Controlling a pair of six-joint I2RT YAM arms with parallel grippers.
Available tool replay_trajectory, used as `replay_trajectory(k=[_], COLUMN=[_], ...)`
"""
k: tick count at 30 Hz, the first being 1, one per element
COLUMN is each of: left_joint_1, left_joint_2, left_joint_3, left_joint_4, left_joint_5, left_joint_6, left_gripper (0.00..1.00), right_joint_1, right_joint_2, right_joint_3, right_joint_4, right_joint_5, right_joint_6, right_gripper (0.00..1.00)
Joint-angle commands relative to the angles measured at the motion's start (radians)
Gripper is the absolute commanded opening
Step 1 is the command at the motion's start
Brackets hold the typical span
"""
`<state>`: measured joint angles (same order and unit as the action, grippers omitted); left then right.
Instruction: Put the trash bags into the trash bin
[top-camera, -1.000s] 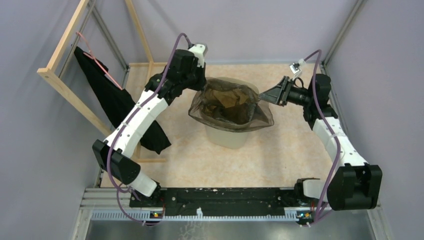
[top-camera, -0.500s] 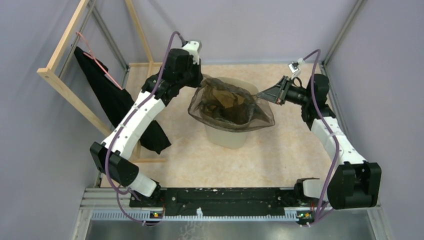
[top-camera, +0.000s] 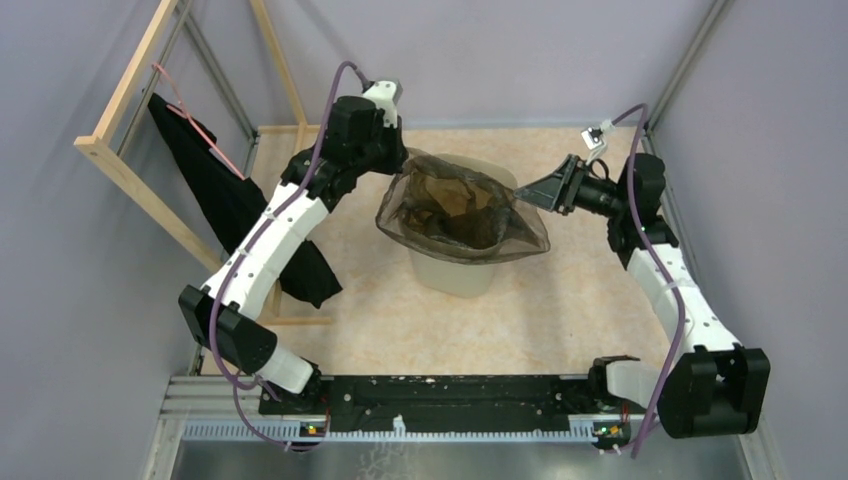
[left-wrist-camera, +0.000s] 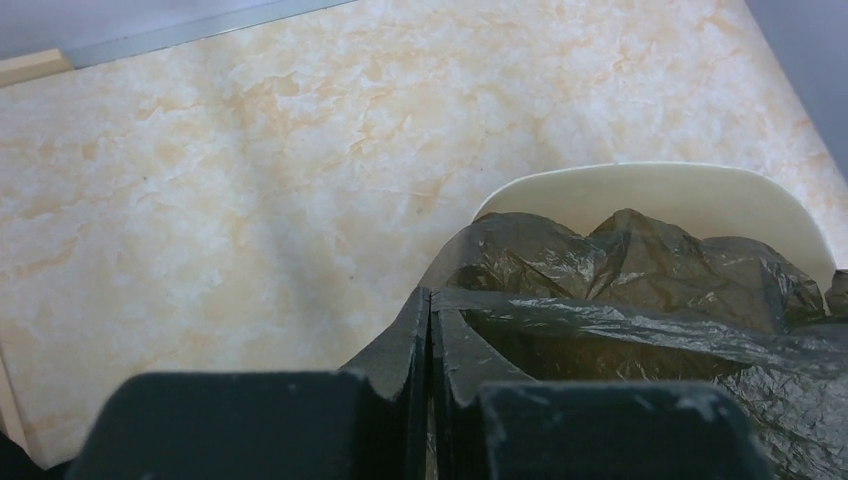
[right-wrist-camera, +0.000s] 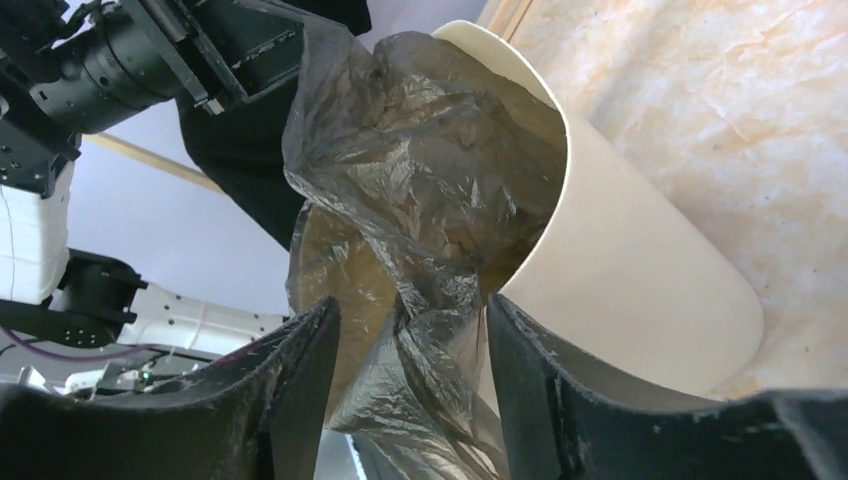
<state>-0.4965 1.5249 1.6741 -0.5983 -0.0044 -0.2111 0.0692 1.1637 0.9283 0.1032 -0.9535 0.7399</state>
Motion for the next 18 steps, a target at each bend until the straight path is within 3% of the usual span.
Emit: replay_trajectory(k=[1,8,12,13,18], left_joint_1=[0.007,0.009,0.009,0.009,0.015], left_joint_2=[-0.033,-0.03,-0.032,-0.032,-0.016], left_joint_3=[0.016,0.022,0.023,0.022,0.025], left_joint_4=[0.037,0.039,0.041,0.044,0.041], left_joint_5=[0.022,0.033,0.017,0.014,-0.043], left_joint_6=[-0.006,-0.019,-0.022,-0.023,-0.055], left_gripper=[0.05,0.02,0.01,0.0,0.0], right_joint_1=[0.006,0.011,0.017,0.017,0.017], right_joint_2=[-0.027,0.0,-0.016,-0.022,-0.035], right_joint_3=[-0.036,-0.033,-0.033,-0.029,0.032], right_joint_4=[-0.001,0.024,0.033,0.028,-0.046], right_joint_5=[0.012,0.001,0.01,0.019,0.167], right_joint_6=[-0.028,-0.014,0.009,0.009,-0.032], right_gripper=[0.51,0.43,0.04,0.0,0.0])
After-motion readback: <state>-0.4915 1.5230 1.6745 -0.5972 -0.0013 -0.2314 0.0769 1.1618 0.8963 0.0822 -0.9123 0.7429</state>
